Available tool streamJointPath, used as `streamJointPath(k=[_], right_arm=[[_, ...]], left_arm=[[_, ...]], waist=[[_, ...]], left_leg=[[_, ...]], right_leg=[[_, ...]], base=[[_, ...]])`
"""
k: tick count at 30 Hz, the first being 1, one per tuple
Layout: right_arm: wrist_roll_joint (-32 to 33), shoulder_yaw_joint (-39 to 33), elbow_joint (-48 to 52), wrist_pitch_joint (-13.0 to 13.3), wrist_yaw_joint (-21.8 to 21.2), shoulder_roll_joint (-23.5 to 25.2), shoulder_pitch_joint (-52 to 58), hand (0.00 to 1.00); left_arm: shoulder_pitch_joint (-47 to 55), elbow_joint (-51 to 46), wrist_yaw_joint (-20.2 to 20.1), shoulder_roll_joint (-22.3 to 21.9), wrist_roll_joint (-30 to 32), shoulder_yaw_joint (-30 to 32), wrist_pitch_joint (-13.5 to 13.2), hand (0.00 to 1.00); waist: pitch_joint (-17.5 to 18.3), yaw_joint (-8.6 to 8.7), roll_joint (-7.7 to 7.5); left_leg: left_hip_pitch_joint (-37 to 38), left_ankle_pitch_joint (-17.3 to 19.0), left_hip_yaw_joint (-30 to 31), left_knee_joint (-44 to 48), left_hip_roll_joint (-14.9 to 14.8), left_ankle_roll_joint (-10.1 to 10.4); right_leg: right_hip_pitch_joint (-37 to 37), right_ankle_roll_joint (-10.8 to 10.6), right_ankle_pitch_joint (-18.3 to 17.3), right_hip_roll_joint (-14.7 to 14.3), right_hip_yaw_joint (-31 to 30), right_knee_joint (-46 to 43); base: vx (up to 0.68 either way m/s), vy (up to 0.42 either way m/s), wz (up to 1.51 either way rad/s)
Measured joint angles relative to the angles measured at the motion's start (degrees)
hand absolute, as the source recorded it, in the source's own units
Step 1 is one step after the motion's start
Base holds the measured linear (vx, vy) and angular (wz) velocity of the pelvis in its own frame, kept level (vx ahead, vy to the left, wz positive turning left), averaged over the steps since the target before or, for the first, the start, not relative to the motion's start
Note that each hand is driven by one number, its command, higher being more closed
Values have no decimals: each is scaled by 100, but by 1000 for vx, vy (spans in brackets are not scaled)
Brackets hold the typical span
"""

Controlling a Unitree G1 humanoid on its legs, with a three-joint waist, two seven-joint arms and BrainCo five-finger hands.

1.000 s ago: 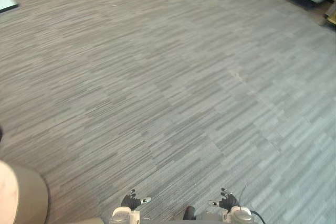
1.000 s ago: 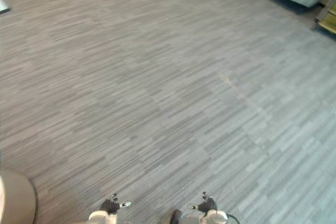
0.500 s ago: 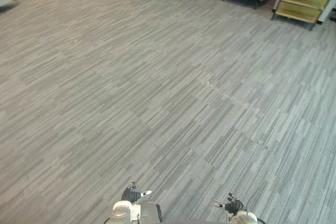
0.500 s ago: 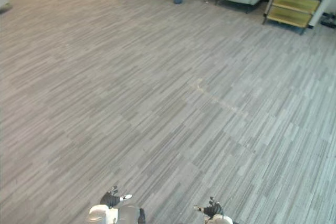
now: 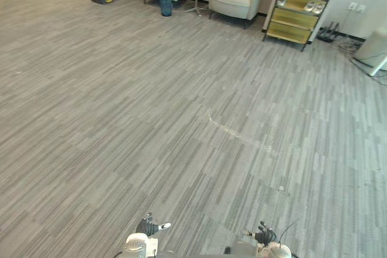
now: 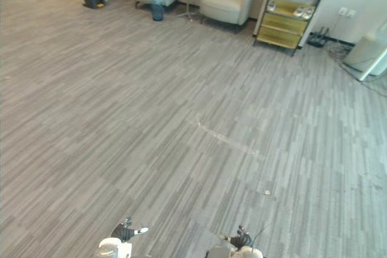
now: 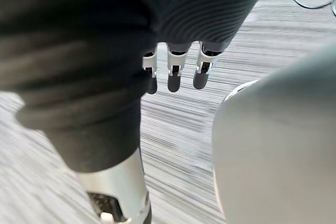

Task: Pick up cushions and gather them together orderly.

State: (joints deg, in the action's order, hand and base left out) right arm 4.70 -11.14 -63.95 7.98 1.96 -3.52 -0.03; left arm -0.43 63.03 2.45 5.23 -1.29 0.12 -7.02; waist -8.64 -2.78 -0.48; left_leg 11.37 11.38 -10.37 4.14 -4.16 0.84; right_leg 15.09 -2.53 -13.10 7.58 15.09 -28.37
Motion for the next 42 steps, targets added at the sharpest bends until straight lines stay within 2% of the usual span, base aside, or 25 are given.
streamJointPath(k=[2,3,6,8,11,13,15,17,19,20,21,22,23,25,26,27,28,30,32,33,34,36,38,41,42], right_arm=[[33,-2,8,6,1,-7,-4,0],[39,-50,7,18,-1,-19,-4,0],[29,-288,6,36,-16,-123,-43,0],[28,-315,22,26,-24,-139,26,0],[44,0,166,15,-11,-116,163,0],[87,65,206,-13,-2,-100,194,0],[242,11,55,-23,23,-113,105,0],[272,-178,-44,-26,40,-101,-15,0],[272,-230,-24,-17,45,-119,3,0],[269,-221,-46,-24,55,-162,106,0],[265,-220,-82,-52,62,-40,197,0],[265,-223,-80,-63,58,6,219,0],[264,-230,-78,-71,51,71,277,0],[238,-232,-76,-72,39,99,321,0],[210,-234,-76,-72,27,112,345,0],[206,-300,-32,-65,5,102,342,0],[205,-319,-22,-66,2,97,337,0],[206,-349,9,-55,-36,74,317,0],[202,-368,1,-44,-92,66,249,0],[204,-437,-7,-15,-98,61,228,0],[208,-441,-9,-13,-98,57,226,0],[217,-444,3,-4,-107,20,204,0],[216,-502,-9,-14,-111,-30,218,0],[211,-649,-72,-32,-142,-130,171,0],[215,-632,-27,-35,-147,-174,192,0]], left_arm=[[58,7,-8,0,2,6,4,0],[62,47,-7,25,2,14,7,0],[104,148,-5,-301,-6,355,-2,0],[124,104,-34,-375,4,484,-2,0],[189,-85,-38,-385,-2,729,-8,0],[196,-206,-38,-379,-4,732,-8,0],[196,-282,-27,-368,-14,659,-26,0],[148,-280,-21,-330,-8,468,-108,0],[139,-267,-11,-322,-3,351,-106,0],[158,-265,-8,-322,-15,266,-110,0],[165,-262,-21,-189,-6,200,-110,0],[143,-252,-24,-131,-6,185,-109,0],[74,-140,-25,-64,-4,167,-89,0],[87,-127,-27,-45,-3,167,-84,0],[109,-110,-30,-35,-4,148,-80,0],[101,-77,-33,-57,-4,102,5,0],[104,-45,-34,-61,-4,92,11,0],[62,48,-32,-75,-5,3,17,0],[53,81,-32,-59,-6,-5,18,0],[42,79,-33,-38,-5,-6,16,0],[37,80,-33,-37,-5,-4,16,0],[81,111,-18,-50,-20,40,20,0],[92,124,-17,-59,-21,120,15,0],[145,130,-23,-352,-58,442,-9,0],[168,39,-23,-387,-60,586,-9,0]], waist=[[-32,25,-71],[-29,67,-90],[-7,35,345],[43,58,399],[27,14,368],[11,-45,336],[17,-100,325],[20,-161,297],[58,-170,350],[78,-215,361],[219,-228,155],[251,-203,45],[328,-195,-118],[321,-268,-167],[317,-256,-166],[233,-192,-89],[221,-187,-79],[154,-84,20],[153,-39,46],[140,-34,46],[133,-31,36],[98,1,37],[62,28,51],[91,1,305],[136,14,398]], left_leg=[[130,169,30,-8,-8,98],[277,296,144,-9,-27,209],[307,292,368,777,-396,258],[-102,150,589,1960,-546,470],[-1186,-963,837,4587,-791,684],[-1841,-383,647,5412,-799,439],[-2353,120,319,4951,-636,318],[-2507,174,179,2894,-176,319],[-2483,-354,472,1043,140,417],[-2478,-1034,741,741,201,466],[-2494,-1190,778,923,433,98],[-2494,-1091,747,973,503,73],[-2429,-855,552,1055,567,-22],[-2038,-693,268,993,565,-130],[-1778,-562,190,965,591,-190],[-1159,-300,159,868,603,-248],[-1043,-277,158,820,596,-243],[-353,-217,145,396,489,-232],[-49,-169,152,131,287,-193],[-7,-15,210,99,135,-76],[17,9,219,103,118,-77],[157,178,319,108,30,31],[415,472,523,163,-68,220],[68,539,826,1470,-350,214],[-554,387,979,2686,-432,255]], right_leg=[[100,29,1022,-83,-118,1687],[41,70,1729,-101,-175,1797],[-117,358,1110,-445,-144,1243],[-392,416,911,-562,-97,1289],[-1179,652,599,-799,-232,1657],[-1728,719,455,-870,-426,1931],[-2186,671,458,-815,-550,2171],[-2542,518,355,-642,-833,2410],[-2786,392,202,-579,-1042,2591],[-2960,281,10,-588,-1212,2605],[-2968,201,-260,-411,-1347,2421],[-2936,197,-311,-332,-1380,2321],[-2666,195,-388,-170,-1547,1648],[-2178,43,-344,-101,-1770,251],[-1867,-421,-135,-30,-1778,-658],[-1345,-699,7,57,-1597,-2124],[-1287,-649,-28,58,-1556,-2268],[-1034,-275,-325,90,-962,-2262],[-744,-82,-444,99,-189,-1255],[-484,-59,-154,-77,-136,94],[-446,-59,-58,-79,-170,323],[-282,-14,619,-178,-465,1410],[-414,-47,1678,-285,-820,1765],[-464,201,1026,-486,-685,1247],[-570,216,896,-524,-574,1248]], base=[[532,-244,4],[467,-238,5],[433,-212,-11],[431,-250,-8],[454,-170,-16],[546,-128,-34],[432,-60,-51],[427,48,-77],[452,147,-70],[694,268,-70],[511,200,-48],[640,184,-38],[535,144,-54],[464,138,-61],[483,150,-43],[574,173,-37],[547,132,-28],[342,24,-2],[321,-46,11],[330,-86,12],[459,-154,15],[389,-191,21],[439,-284,36],[427,-292,13],[453,-338,14]])
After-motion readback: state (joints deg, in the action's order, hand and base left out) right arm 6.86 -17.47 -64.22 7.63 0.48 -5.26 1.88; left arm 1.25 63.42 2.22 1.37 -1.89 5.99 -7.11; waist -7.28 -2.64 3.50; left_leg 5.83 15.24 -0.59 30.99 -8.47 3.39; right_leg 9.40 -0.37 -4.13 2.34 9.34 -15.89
